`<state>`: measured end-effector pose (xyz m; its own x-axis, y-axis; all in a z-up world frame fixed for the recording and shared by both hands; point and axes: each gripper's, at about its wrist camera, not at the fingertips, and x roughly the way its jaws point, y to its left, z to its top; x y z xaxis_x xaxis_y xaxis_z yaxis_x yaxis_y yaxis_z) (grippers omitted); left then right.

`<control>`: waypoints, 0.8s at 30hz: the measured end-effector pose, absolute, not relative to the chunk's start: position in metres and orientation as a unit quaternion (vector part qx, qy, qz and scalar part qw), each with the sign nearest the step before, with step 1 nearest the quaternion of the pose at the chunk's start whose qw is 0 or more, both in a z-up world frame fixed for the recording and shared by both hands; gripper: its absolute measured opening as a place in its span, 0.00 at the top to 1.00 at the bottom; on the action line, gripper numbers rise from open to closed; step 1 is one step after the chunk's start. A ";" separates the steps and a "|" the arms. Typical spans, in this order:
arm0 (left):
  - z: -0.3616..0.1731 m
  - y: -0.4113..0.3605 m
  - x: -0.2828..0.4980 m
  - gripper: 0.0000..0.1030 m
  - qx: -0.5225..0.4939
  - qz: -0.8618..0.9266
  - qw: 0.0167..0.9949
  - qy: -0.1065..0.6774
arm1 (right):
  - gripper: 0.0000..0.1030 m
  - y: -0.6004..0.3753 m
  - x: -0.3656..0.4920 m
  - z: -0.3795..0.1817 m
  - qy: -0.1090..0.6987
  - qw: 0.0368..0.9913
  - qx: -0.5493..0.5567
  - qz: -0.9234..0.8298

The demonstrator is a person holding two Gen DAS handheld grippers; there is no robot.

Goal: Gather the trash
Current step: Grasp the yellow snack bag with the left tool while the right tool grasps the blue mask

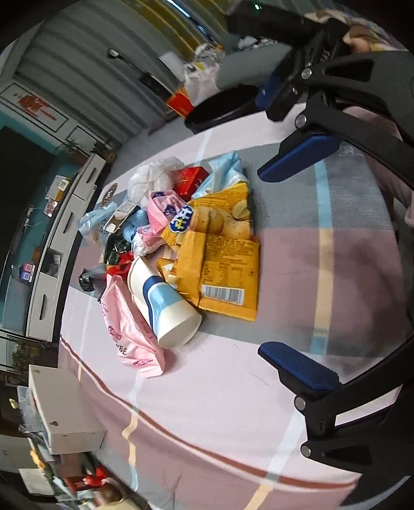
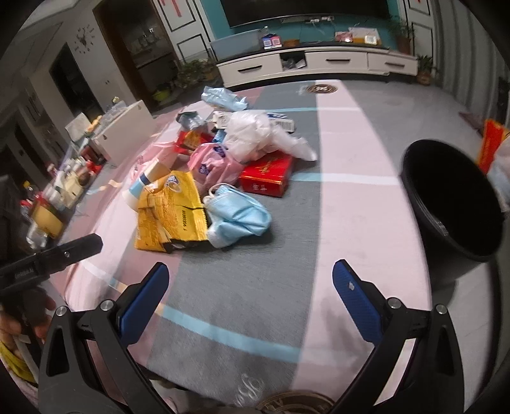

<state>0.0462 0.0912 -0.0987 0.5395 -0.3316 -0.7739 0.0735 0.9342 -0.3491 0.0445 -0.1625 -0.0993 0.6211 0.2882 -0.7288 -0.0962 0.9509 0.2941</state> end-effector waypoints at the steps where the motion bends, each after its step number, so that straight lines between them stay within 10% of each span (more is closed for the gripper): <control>1: -0.100 0.091 0.048 0.03 -0.142 -0.120 0.867 0.462 | 0.04 -0.161 0.048 -0.101 0.418 0.894 0.116 0.113; 12: -0.120 0.081 0.094 0.03 -0.188 -0.147 0.850 0.469 | 0.33 -0.140 0.106 -0.123 0.420 0.885 0.086 0.181; 18: -0.137 0.079 0.114 0.03 -0.164 -0.143 0.851 0.479 | 0.77 -0.134 0.111 -0.133 0.432 0.875 0.078 0.205; 24: -0.148 0.071 0.117 0.14 -0.148 -0.160 0.844 0.490 | 0.83 -0.143 0.104 -0.132 0.434 0.877 0.079 0.189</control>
